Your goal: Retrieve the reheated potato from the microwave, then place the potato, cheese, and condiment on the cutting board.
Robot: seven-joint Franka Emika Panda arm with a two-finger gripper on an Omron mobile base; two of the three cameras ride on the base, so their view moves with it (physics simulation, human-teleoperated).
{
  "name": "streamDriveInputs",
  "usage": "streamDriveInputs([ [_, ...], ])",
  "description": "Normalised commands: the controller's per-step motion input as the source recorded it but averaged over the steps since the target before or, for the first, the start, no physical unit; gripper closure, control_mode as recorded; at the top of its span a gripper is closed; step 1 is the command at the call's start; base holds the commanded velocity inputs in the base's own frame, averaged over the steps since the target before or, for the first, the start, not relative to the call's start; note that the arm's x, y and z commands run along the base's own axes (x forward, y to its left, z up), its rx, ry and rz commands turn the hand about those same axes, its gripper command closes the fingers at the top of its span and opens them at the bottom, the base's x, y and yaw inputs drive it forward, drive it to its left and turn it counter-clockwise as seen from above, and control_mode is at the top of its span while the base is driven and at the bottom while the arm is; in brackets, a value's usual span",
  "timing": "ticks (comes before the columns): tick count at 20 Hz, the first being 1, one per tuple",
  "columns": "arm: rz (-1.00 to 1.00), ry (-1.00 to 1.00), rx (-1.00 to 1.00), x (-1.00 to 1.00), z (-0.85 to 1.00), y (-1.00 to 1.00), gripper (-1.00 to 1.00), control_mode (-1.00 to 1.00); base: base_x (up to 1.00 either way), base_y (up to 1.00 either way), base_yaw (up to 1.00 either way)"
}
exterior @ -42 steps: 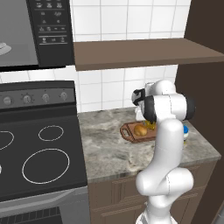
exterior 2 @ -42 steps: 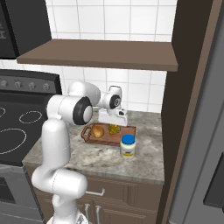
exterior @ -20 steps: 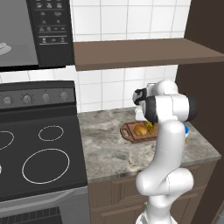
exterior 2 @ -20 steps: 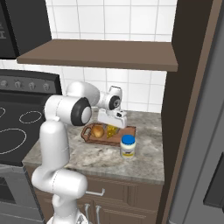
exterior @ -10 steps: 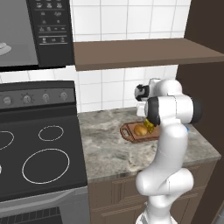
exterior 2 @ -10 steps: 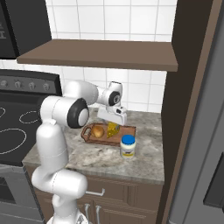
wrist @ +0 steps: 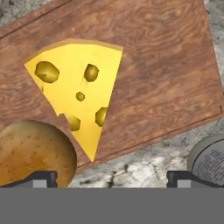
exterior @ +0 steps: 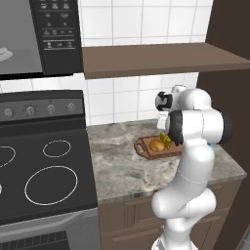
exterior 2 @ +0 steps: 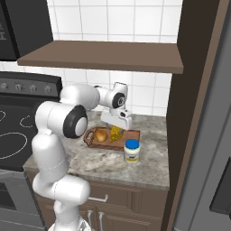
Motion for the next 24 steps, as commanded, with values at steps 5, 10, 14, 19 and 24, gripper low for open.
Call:
streamDriveInputs([
  [5, -0.01, -0.07, -0.01, -0.41, 0.25, 0.00, -1.00, -1.00, 0.00, 0.00, 0.00],
  [10, 0.00, -0.10, -0.03, -0.40, 0.27, 0.00, -1.00, -1.00, 0.00, 0.00, 0.00],
  [14, 0.00, -0.17, -0.03, -0.45, 0.24, -0.02, -1.00, -1.00, 0.00, 0.00, 0.00],
  [19, 0.00, -0.11, -0.03, -0.37, 0.31, -0.08, -1.00, -1.00, 0.00, 0.00, 0.00],
  [24, 0.00, 0.00, -0.03, -0.21, 0.31, -0.19, -1.00, -1.00, 0.00, 0.00, 0.00],
])
